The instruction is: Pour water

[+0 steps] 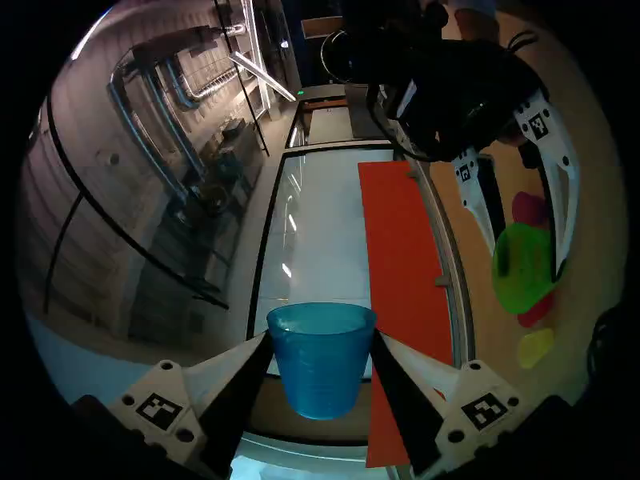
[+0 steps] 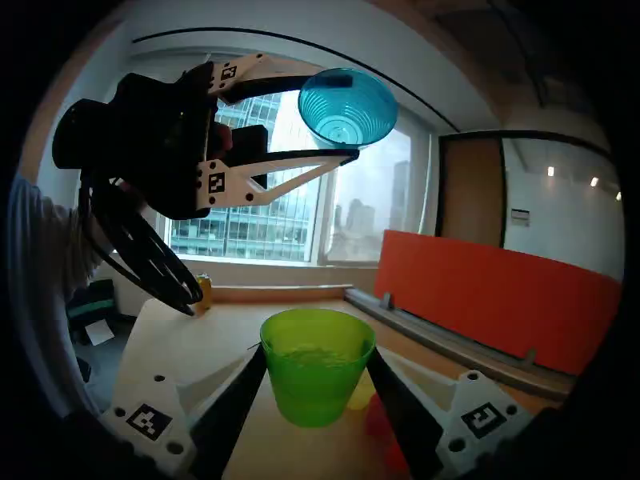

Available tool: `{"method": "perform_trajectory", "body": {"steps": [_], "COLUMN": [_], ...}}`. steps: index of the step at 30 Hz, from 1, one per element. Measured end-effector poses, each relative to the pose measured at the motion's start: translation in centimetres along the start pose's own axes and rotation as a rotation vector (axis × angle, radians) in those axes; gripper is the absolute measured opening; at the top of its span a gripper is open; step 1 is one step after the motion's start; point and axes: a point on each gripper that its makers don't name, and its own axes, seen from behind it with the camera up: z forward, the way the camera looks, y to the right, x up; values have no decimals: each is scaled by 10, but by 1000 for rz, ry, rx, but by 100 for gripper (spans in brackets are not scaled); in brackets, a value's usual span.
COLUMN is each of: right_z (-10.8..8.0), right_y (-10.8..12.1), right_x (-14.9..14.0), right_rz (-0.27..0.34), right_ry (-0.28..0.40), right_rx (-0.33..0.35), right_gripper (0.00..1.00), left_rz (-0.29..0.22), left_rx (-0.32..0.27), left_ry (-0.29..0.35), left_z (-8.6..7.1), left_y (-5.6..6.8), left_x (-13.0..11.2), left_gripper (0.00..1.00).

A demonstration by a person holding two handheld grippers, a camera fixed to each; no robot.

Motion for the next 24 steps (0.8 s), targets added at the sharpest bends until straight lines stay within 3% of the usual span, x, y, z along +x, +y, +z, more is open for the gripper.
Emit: {"method": "perform_trajectory", "body": {"steps": [5, 8, 17, 24], "right_z": [0, 0, 0, -2], "right_y": [1, 1, 4, 6], "right_x": [0, -1, -2, 2], "right_rz": [1, 0, 3, 9], "right_ry": [1, 0, 0, 11], "right_rx": [-1, -2, -7, -13], "right_gripper": [89, 89, 89, 89], "left_rz": [-42, -101, -407, -658], "left_rx": [-10, -22, -52, -46], "left_ry": [-7, -12, -13, -24], "left_z": [2, 3, 6, 6], "left_y": [1, 4, 14, 14], "left_x": [-3, -5, -8, -18], "left_gripper": [85, 85, 85, 85]}}
